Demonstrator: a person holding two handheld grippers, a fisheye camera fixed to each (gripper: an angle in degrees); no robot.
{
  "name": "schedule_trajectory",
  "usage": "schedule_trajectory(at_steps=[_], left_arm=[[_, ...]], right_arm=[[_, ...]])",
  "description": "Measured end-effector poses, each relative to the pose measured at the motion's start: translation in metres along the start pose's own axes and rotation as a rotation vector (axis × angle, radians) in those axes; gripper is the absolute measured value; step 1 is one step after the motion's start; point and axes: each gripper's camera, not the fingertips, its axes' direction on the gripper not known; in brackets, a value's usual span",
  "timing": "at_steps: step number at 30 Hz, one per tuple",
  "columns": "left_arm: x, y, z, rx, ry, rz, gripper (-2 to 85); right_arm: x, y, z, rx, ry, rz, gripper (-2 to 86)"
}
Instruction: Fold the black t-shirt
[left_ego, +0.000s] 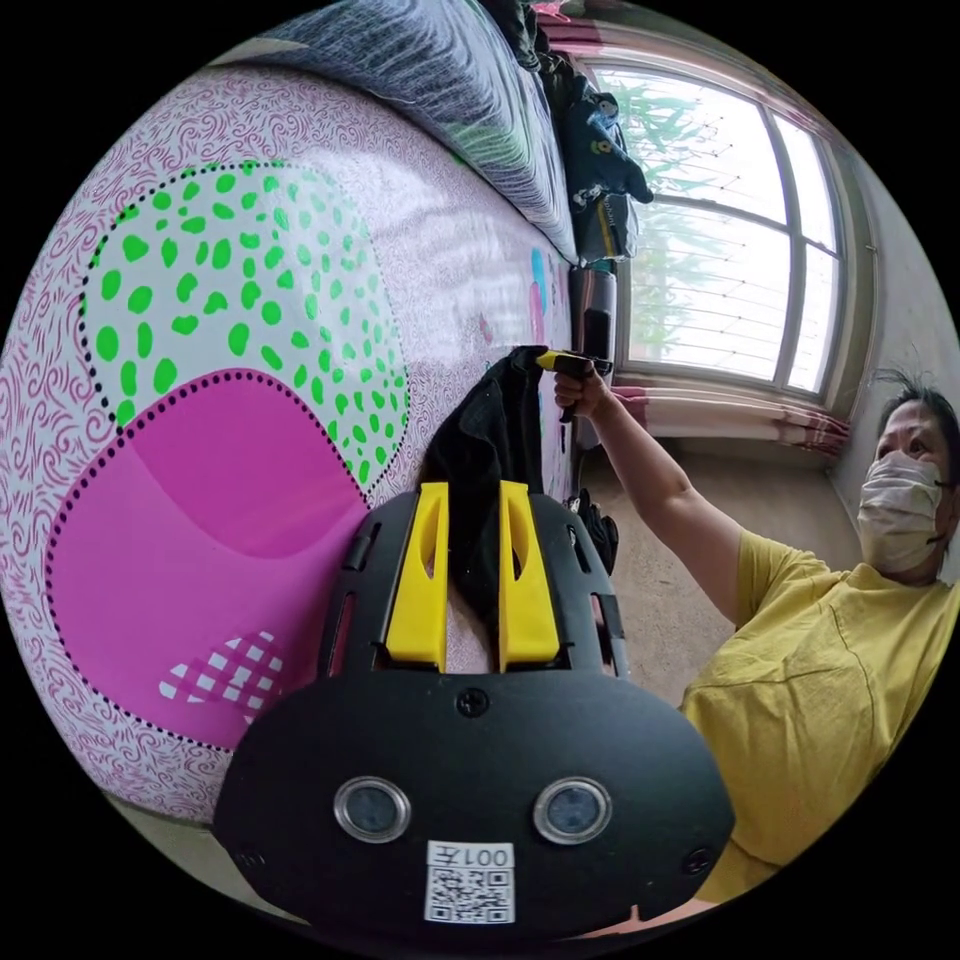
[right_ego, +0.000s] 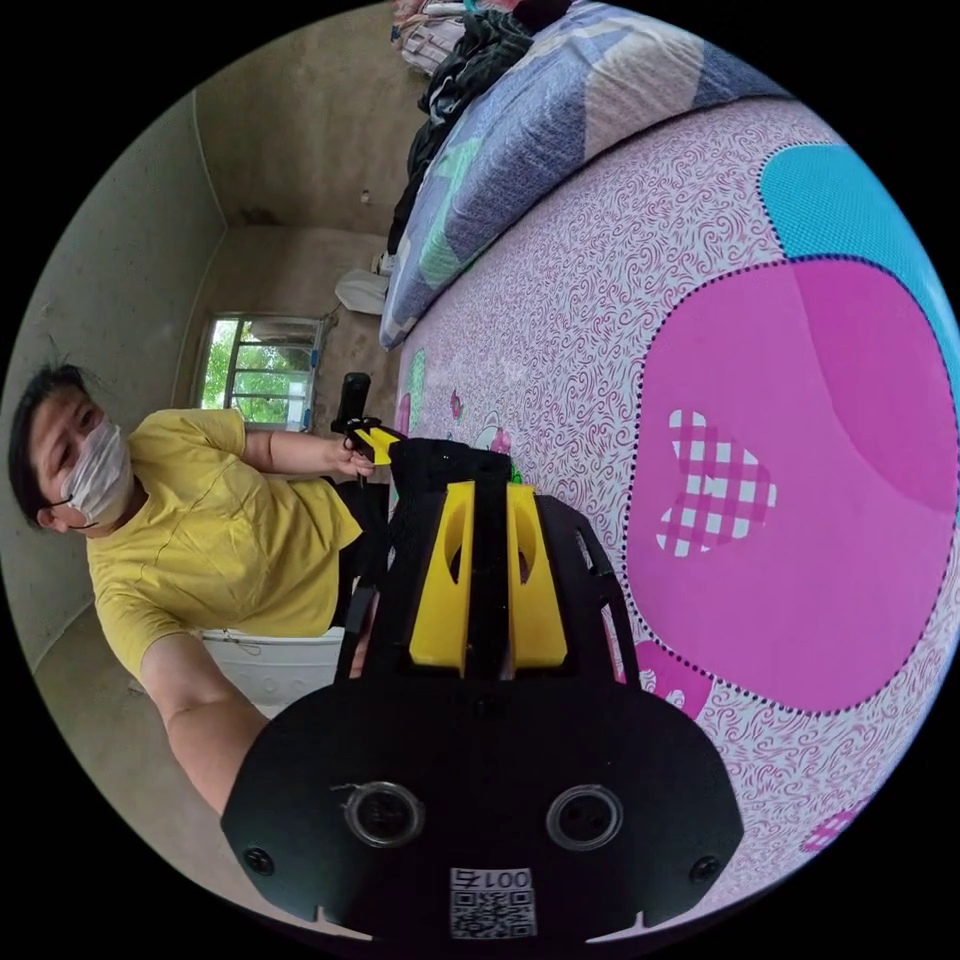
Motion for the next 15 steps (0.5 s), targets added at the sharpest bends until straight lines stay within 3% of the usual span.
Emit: schedule_trajectory(at_steps=[15], left_arm=[[-0.015,0.013,-0.003,0.098,-0.105,0.006,4.5]], right_arm=[[-0.007,-0.004,-0.001,0.049,0.049,0.020,1.7]])
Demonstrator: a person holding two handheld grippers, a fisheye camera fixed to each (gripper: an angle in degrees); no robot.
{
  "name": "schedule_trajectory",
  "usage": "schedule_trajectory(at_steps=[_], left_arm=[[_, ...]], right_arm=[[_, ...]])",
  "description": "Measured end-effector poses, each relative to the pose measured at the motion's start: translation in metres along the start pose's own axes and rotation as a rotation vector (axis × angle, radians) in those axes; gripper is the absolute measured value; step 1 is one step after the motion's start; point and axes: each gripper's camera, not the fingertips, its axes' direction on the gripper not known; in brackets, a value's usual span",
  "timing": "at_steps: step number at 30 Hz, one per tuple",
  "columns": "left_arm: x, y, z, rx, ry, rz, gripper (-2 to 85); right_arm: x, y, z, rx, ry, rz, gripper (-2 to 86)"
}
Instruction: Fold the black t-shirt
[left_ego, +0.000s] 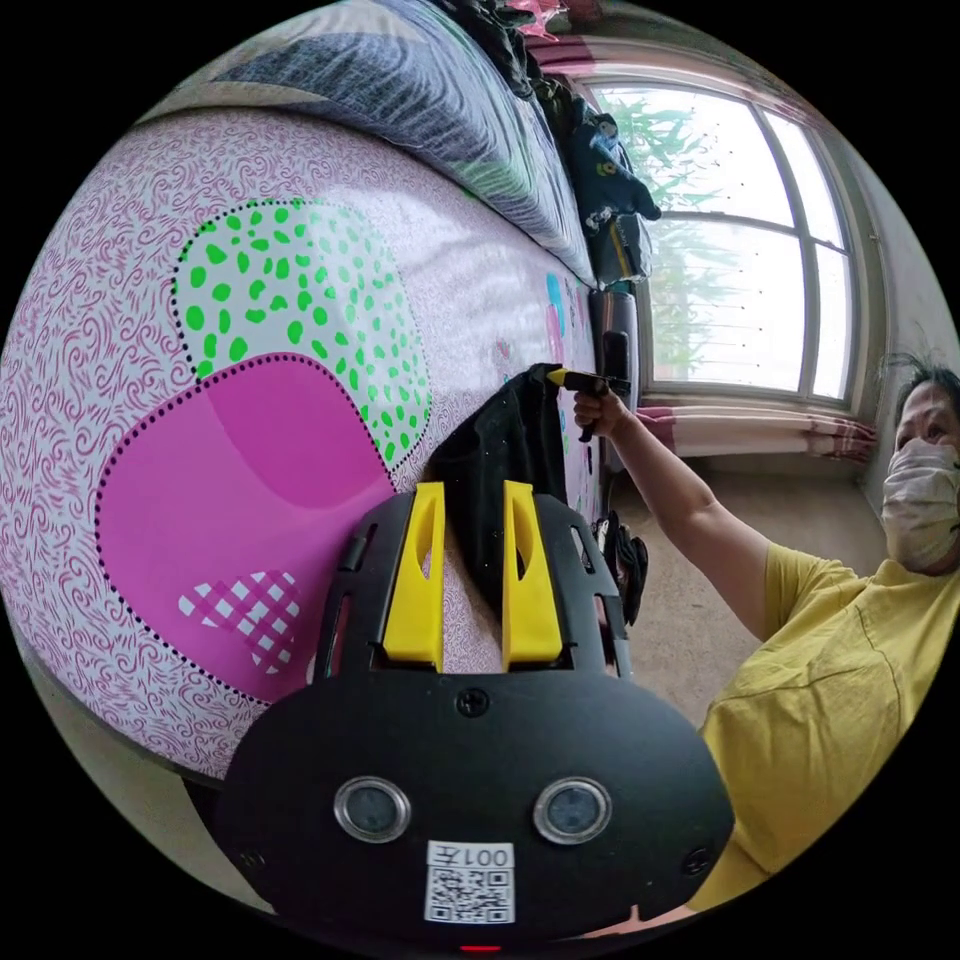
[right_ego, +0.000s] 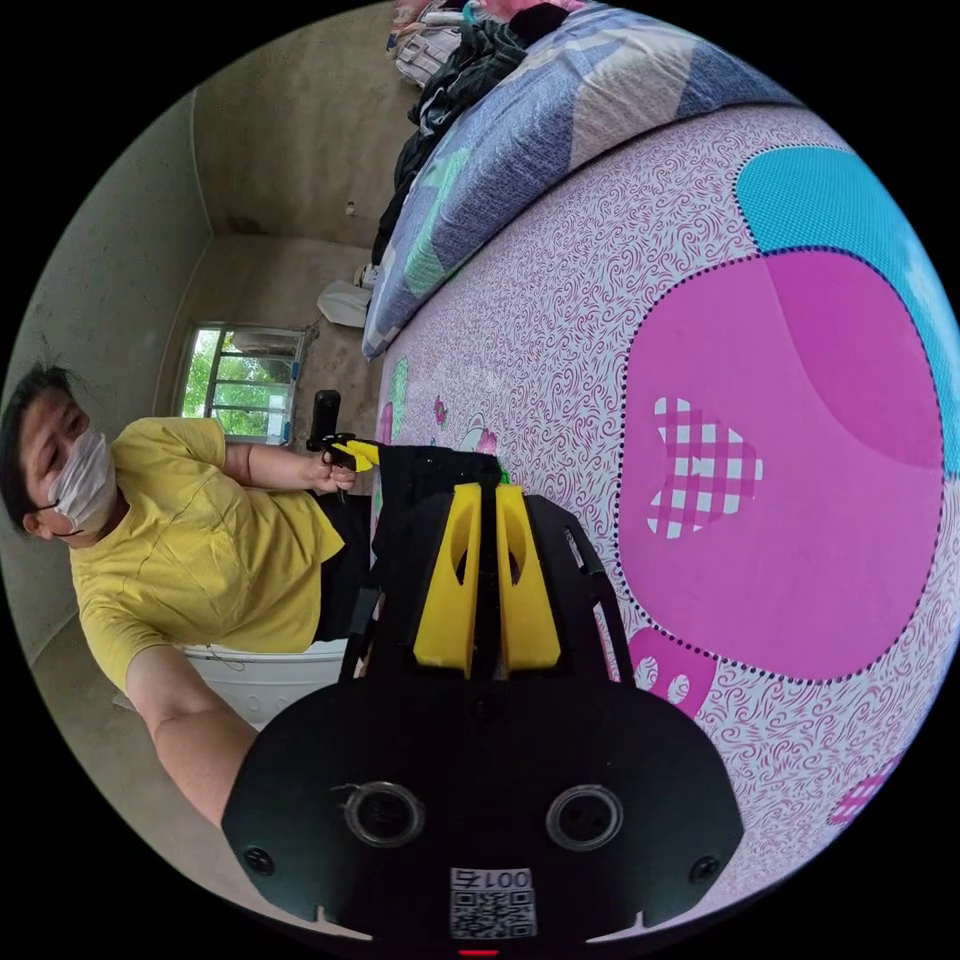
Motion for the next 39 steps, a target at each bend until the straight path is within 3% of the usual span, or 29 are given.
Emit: schedule_trajectory(at_steps=[12,28,39], left_arm=[[-0.039,0.001,0.026,0.068,0.123,-0.124,-1.0],[-0.005,-0.071,-0.018,0.185,0.039,0.338,-1.0],[0.032,0.057,0.048,0.041,0.100,0.547,-1.0]], right_arm=[[-0.013,0.004,0.011,0.014,0.030,0.027,1.6],[-0.124,-0.031,-0.042,0.235,0.304,-0.174,1.5],[-0.189,0.090,-0.012,0.034,0.248,-0.221,1.6]])
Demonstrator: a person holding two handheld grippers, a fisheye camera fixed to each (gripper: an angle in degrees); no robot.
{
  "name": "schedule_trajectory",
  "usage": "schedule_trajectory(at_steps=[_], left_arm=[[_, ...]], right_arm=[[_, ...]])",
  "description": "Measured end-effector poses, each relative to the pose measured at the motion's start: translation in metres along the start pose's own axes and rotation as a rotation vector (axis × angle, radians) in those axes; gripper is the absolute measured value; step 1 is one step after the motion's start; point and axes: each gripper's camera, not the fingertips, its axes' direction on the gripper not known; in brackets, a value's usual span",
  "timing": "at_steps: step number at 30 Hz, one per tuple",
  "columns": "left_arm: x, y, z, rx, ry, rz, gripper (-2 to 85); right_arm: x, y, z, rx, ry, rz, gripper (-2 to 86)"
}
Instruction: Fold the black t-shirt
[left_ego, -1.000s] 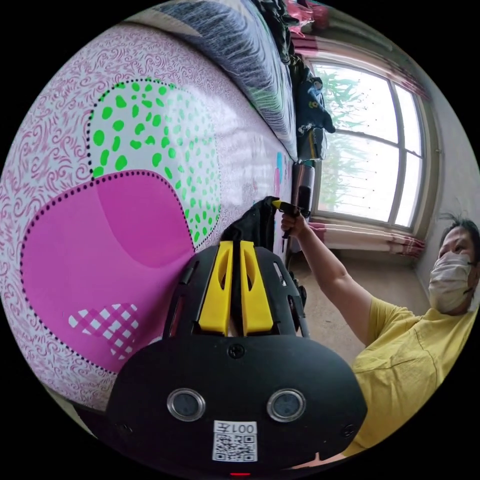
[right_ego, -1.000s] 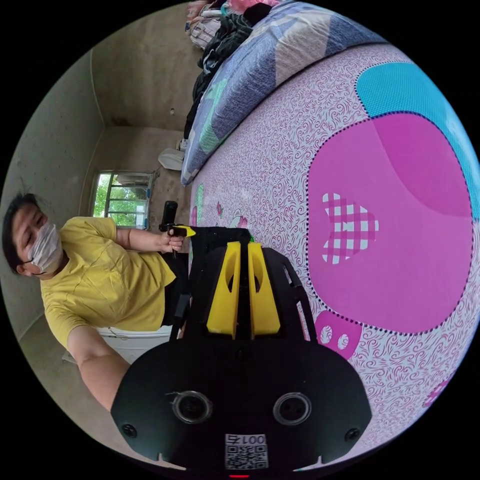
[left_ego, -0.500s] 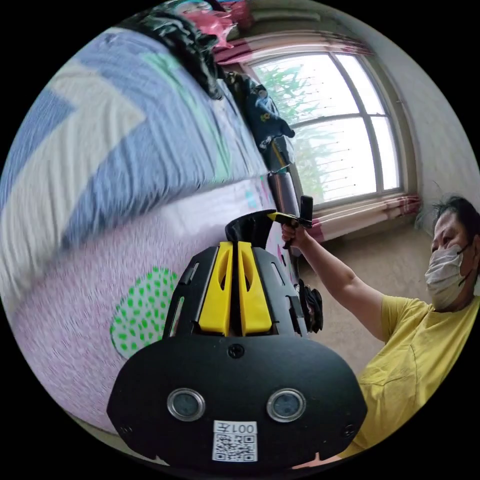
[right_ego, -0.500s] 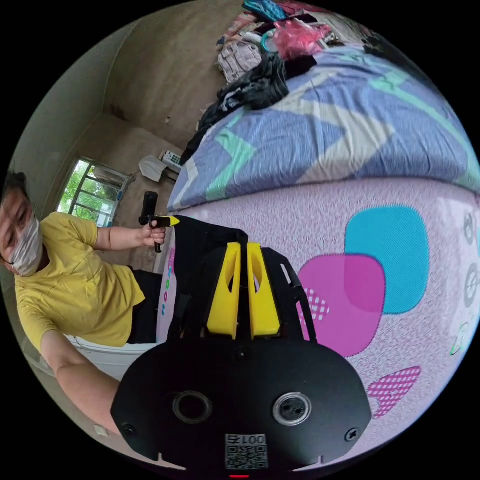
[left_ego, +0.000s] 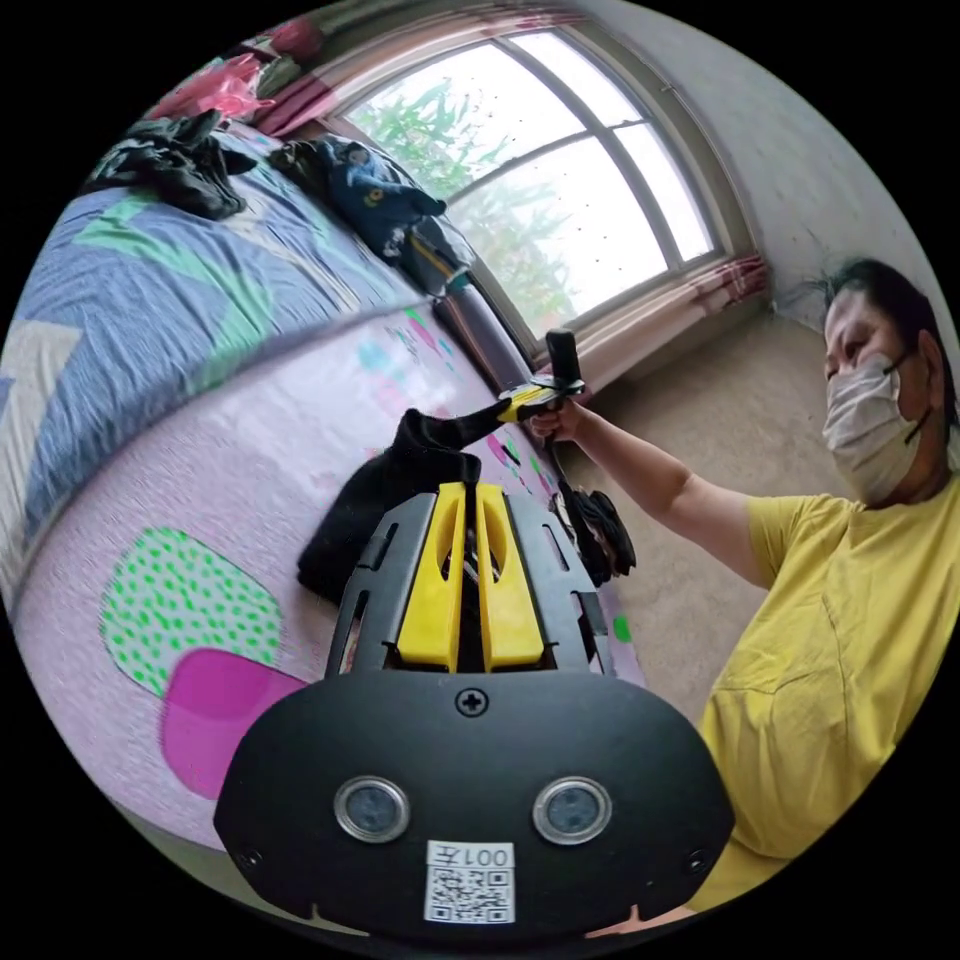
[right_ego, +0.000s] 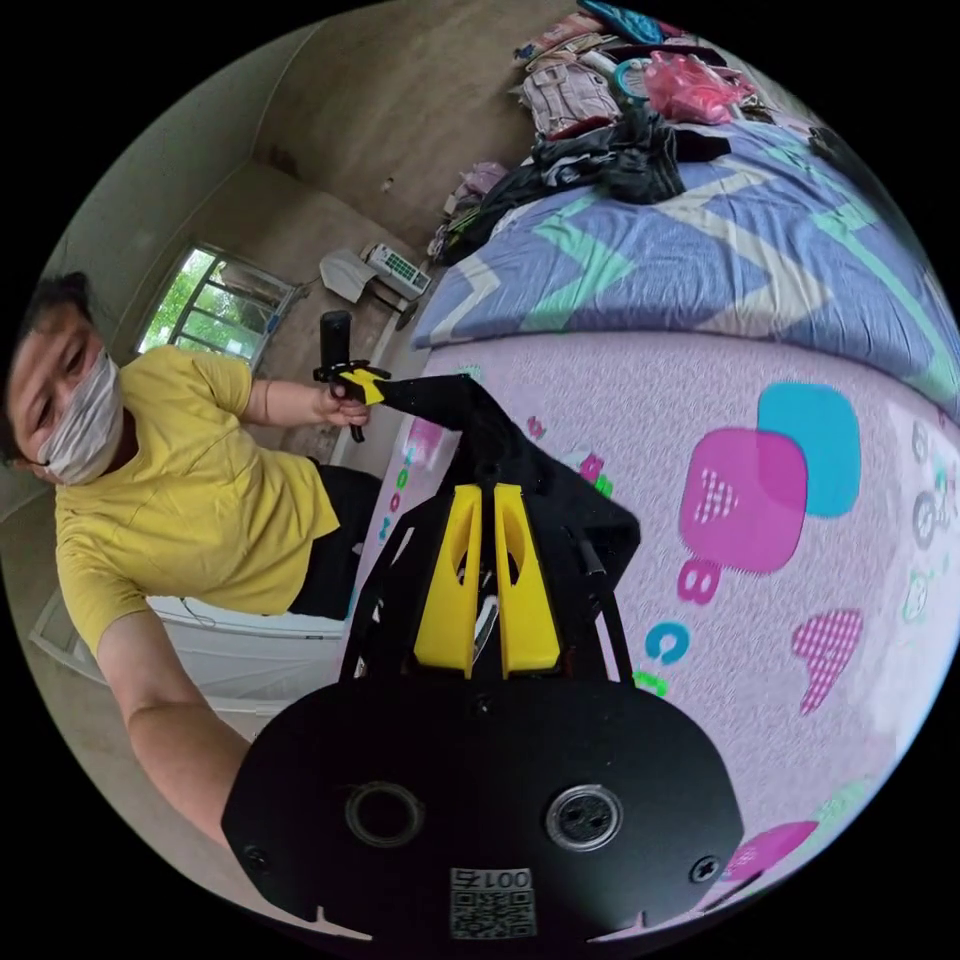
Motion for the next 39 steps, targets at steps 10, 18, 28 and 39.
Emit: schedule_trajectory(at_steps=[10,18,28,39], left_arm=[[0.102,0.165,0.143,-0.229,-0.102,0.103,-1.0],[0.108,0.240,0.222,-0.429,-0.259,0.136,-1.0],[0.112,0.267,0.235,-0.433,-0.327,0.161,-1.3],[0.132,0.273,0.208,-0.373,-0.349,0.139,-1.0]], right_arm=[[-0.042,0.180,0.017,0.005,0.029,0.094,1.6],[-0.023,0.258,0.061,0.016,0.031,0.211,1.8],[-0.037,0.289,0.079,-0.020,0.051,0.175,2.4],[-0.079,0.304,0.052,-0.038,0.118,0.083,2.4]])
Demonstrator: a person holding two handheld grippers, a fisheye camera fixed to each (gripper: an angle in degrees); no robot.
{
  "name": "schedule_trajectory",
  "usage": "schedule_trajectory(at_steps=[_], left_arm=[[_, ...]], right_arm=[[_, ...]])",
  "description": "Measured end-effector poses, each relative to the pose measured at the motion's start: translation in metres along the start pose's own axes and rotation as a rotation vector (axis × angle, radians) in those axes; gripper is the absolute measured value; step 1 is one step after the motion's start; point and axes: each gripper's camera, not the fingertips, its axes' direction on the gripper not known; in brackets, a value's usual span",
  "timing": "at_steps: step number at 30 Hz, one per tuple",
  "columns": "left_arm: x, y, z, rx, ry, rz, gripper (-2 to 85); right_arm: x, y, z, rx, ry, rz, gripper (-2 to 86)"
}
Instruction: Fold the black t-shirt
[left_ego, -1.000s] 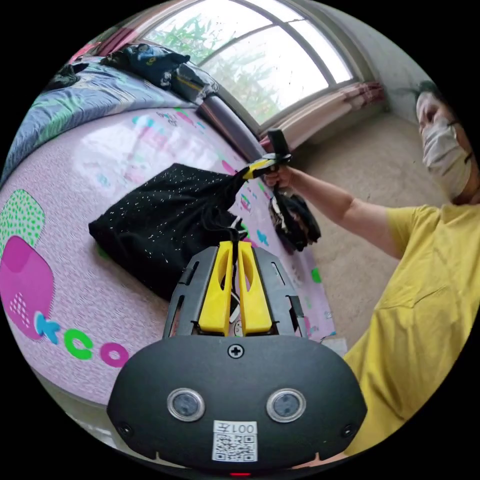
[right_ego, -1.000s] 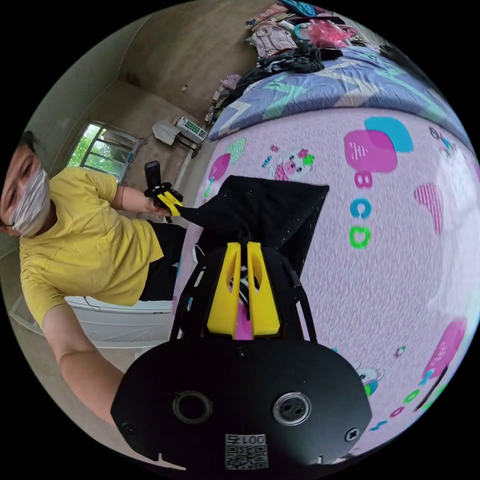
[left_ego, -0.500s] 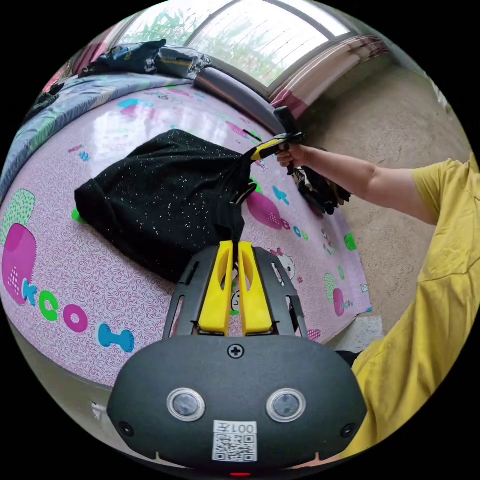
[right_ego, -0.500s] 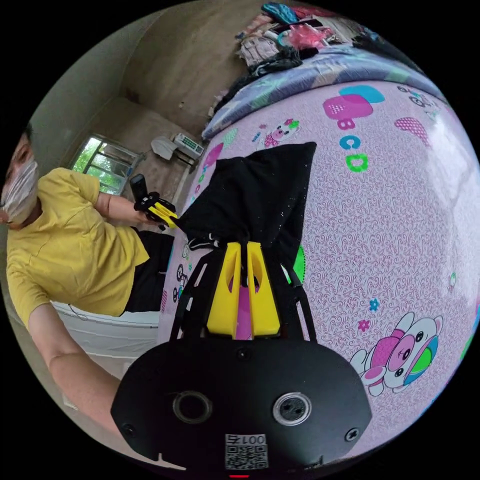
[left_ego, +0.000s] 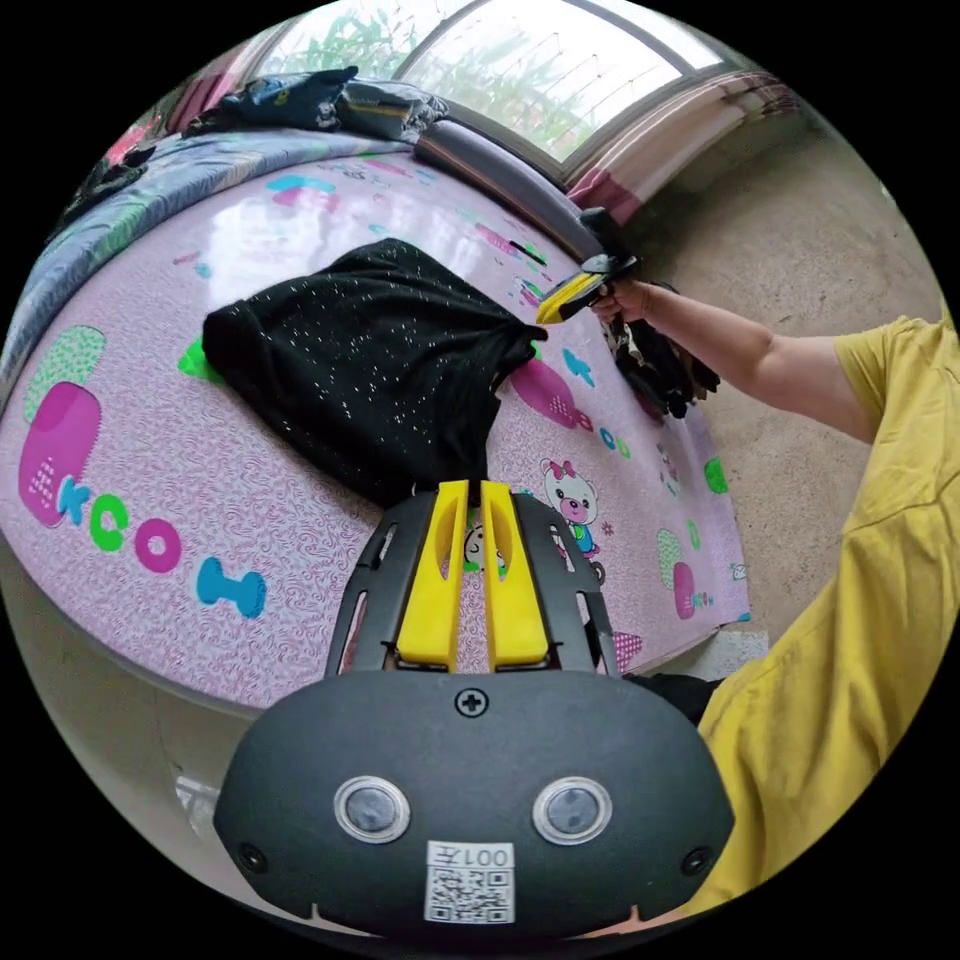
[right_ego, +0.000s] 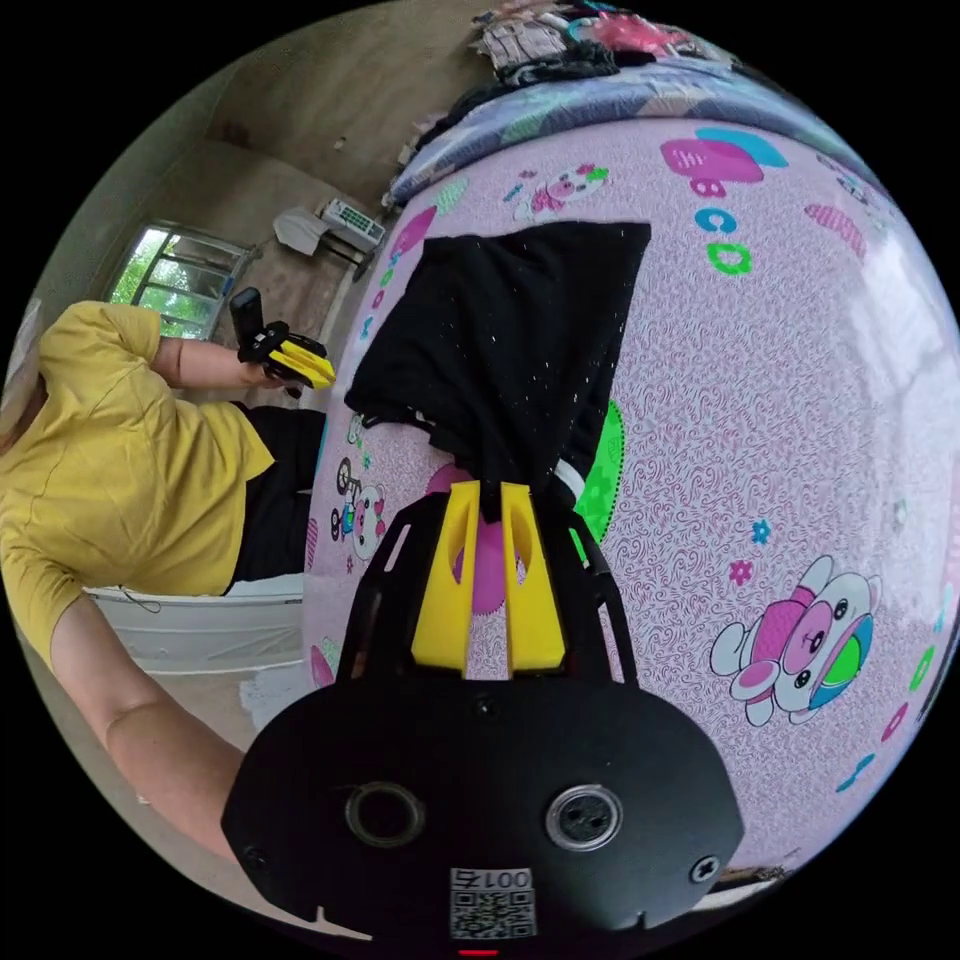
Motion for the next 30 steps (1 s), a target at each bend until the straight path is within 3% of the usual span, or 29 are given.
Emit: schedule_trajectory(at_steps=[4,9,12,17,21,23,30], left_arm=[[0.000,-0.020,-0.035,0.099,-0.110,-0.012,-1.2],[-0.059,-0.065,-0.054,0.170,-0.224,-0.154,-1.1],[-0.099,-0.091,-0.066,0.183,-0.260,-0.108,-0.8],[-0.145,-0.142,-0.070,0.001,-0.274,0.225,-1.1],[-0.179,-0.180,-0.066,-0.147,-0.109,0.306,-1.1],[-0.202,-0.203,-0.062,-0.204,0.052,0.283,-0.8],[-0.245,-0.238,-0.060,-0.294,0.341,0.160,0.4]], right_arm=[[-0.007,-0.004,-0.029,0.211,0.061,-0.004,1.3],[0.022,-0.042,-0.046,0.396,0.041,0.123,1.8],[0.044,-0.066,-0.042,0.364,0.020,0.208,2.1],[0.079,-0.096,-0.028,0.218,0.010,0.329,4.0],[0.103,-0.114,-0.026,0.232,-0.004,0.424,6.2],[0.111,-0.121,-0.023,0.222,-0.024,0.453,6.9],[0.124,-0.146,-0.016,0.213,-0.062,0.488,6.4]])
